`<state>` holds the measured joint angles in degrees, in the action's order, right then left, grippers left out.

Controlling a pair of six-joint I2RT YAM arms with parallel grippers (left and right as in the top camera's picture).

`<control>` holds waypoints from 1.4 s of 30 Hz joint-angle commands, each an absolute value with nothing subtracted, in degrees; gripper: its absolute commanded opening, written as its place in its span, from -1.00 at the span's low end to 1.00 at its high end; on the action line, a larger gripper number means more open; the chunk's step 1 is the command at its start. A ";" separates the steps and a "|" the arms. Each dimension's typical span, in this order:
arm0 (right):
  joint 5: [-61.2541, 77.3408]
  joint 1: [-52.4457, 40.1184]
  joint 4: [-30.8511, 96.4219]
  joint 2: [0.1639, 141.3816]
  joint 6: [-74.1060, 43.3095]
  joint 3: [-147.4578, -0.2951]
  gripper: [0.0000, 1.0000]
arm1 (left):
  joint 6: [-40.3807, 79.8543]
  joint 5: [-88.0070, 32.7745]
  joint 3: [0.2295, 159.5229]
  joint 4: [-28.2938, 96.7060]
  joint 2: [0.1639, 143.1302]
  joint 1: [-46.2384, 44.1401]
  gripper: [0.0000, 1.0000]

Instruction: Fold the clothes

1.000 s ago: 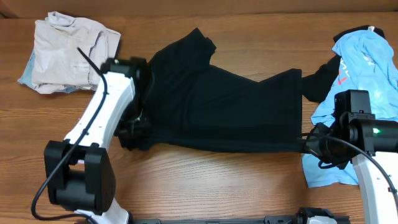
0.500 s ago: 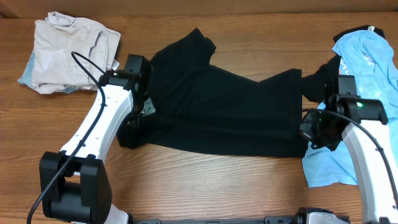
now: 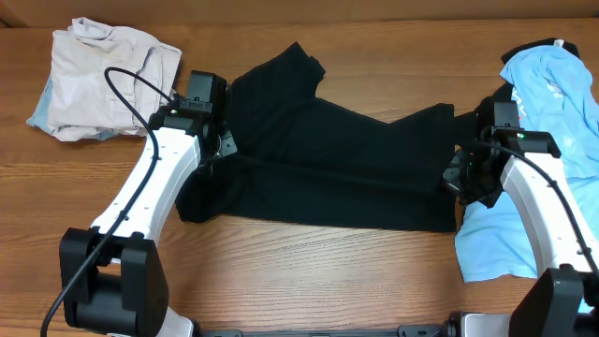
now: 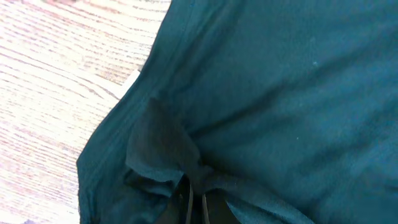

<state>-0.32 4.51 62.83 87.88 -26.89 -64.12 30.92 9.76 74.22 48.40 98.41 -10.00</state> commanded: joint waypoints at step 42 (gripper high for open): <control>-1.10 5.02 48.93 89.86 -24.88 -62.78 0.49 | 21.76 13.45 76.84 43.59 104.77 -8.38 0.82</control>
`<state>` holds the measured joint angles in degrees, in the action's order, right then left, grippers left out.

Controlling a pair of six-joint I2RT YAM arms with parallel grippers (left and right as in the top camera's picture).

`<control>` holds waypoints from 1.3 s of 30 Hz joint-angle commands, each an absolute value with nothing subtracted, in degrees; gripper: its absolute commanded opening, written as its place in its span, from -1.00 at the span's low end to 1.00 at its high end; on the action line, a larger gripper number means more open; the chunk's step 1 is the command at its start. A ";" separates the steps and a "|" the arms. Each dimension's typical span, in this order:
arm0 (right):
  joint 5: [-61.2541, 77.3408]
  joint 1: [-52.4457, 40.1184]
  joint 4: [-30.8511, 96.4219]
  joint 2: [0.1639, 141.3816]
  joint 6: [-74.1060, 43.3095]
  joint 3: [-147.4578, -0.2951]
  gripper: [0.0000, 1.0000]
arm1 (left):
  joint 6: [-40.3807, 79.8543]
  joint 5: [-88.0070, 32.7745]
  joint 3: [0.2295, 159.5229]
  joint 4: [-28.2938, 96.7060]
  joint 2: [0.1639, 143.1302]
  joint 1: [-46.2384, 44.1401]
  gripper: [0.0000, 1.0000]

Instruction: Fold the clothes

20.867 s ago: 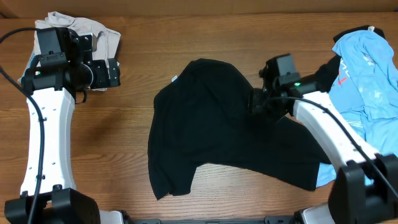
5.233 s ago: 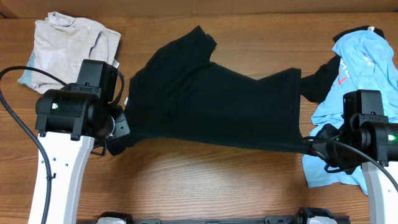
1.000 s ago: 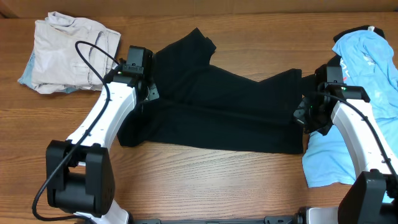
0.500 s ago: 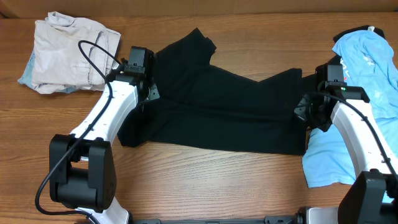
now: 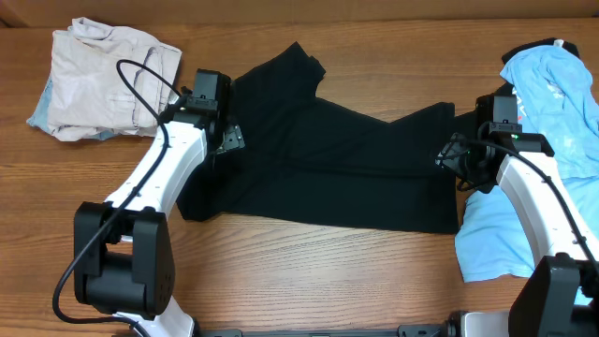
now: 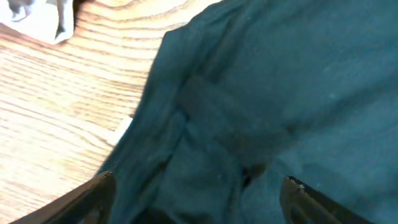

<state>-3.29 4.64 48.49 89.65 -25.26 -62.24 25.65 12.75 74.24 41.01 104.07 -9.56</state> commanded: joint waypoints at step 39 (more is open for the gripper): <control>6.90 4.84 69.19 95.50 -8.91 -97.36 0.65 | -7.01 1.69 133.23 35.57 146.17 -16.84 1.00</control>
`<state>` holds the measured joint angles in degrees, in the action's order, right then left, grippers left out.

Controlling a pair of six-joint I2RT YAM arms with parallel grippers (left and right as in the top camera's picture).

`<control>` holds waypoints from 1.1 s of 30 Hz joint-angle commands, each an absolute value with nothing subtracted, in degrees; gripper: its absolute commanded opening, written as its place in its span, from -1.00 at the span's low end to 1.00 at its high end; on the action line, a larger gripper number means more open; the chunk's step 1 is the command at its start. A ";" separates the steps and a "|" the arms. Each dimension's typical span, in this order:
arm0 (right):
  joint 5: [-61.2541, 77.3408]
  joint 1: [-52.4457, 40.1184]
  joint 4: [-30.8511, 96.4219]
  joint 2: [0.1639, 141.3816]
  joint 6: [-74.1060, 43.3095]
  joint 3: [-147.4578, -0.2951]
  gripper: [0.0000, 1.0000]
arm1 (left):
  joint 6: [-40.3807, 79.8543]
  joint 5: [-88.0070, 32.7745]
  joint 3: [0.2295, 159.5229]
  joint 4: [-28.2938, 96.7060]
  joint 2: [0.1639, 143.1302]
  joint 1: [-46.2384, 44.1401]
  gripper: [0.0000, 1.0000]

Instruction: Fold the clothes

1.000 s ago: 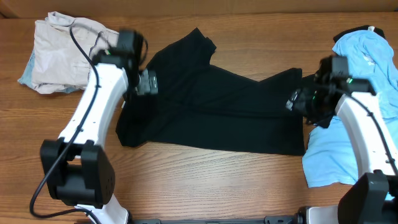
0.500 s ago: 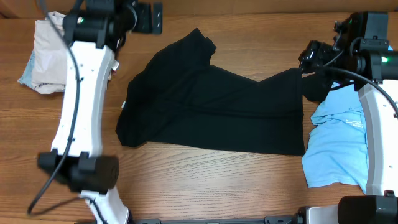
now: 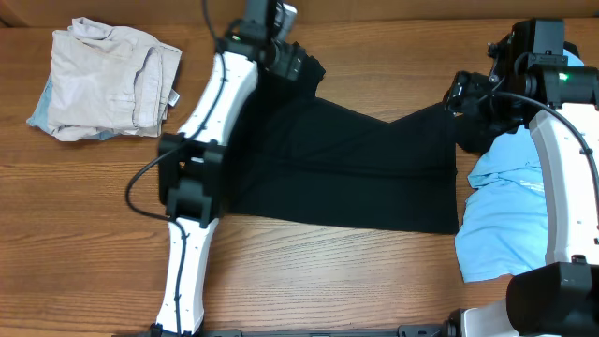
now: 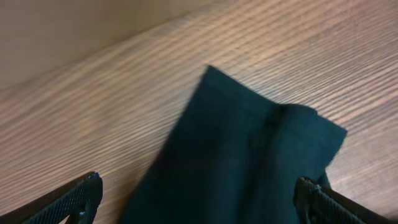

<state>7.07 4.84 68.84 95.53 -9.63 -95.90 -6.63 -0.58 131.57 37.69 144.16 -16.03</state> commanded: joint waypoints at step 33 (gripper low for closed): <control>7.42 4.51 66.11 99.02 -9.15 -92.99 0.64 | -1.98 -0.30 133.29 31.20 154.32 -17.23 -0.43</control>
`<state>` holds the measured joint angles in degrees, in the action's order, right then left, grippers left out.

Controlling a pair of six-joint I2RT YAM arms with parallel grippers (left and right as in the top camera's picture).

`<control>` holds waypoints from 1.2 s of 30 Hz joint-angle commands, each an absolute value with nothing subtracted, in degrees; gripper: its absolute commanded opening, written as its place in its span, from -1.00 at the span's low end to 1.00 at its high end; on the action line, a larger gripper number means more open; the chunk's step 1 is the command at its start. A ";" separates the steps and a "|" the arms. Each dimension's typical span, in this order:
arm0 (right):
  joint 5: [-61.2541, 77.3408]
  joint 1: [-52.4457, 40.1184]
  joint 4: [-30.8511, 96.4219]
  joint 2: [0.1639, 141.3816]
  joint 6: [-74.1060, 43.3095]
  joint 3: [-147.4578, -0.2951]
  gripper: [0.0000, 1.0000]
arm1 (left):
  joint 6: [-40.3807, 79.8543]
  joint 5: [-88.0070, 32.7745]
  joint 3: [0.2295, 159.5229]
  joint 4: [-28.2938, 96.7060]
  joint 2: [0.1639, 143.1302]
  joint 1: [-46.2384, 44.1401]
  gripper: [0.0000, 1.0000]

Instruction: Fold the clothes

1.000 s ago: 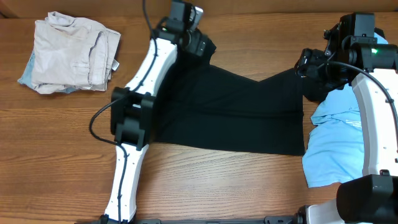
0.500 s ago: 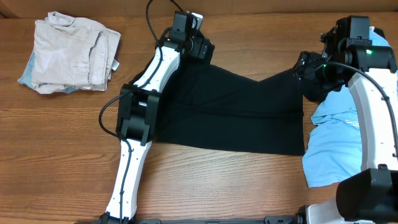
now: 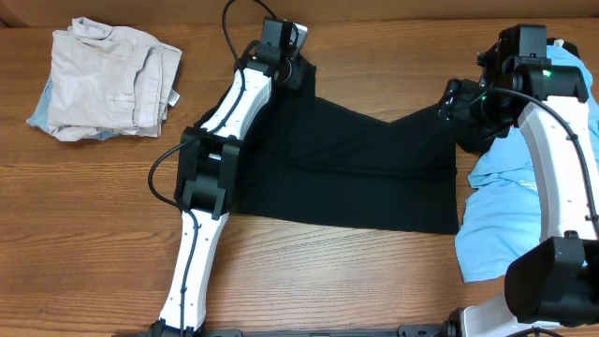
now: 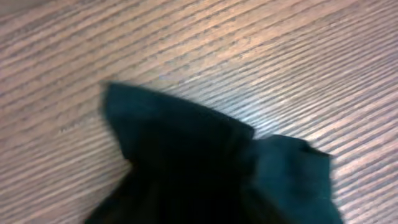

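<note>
A black garment lies spread across the middle of the table. Its far-left end is a bunched tip resting on the wood. My left gripper sits on that tip. Its fingers do not show in the left wrist view; dark cloth fills the lower middle there and wood shows at the lower corners, so it appears shut on the cloth. My right gripper is at the garment's far-right corner, dark against dark, so its jaws cannot be read.
A folded beige pile lies at the far left. A light blue garment lies crumpled along the right side, under my right arm. Bare table shows behind the black garment.
My left gripper was open over the far-left tip, fingers showing at the lower corners. Now it is lower on the tip and the fingers no longer show. The right arm has barely moved.
First my left gripper was shut on a fold at the black garment's left edge, with the right gripper at its right edge. Then the left one was open there. Later both were at the garment's far corners, and the left one now sits down on its corner.
</note>
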<state>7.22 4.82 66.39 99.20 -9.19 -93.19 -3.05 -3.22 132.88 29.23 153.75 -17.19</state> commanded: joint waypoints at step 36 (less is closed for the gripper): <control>-0.84 4.14 36.42 123.70 -9.56 -93.01 -0.05 | 5.34 6.39 143.09 56.42 138.96 -15.77 -0.92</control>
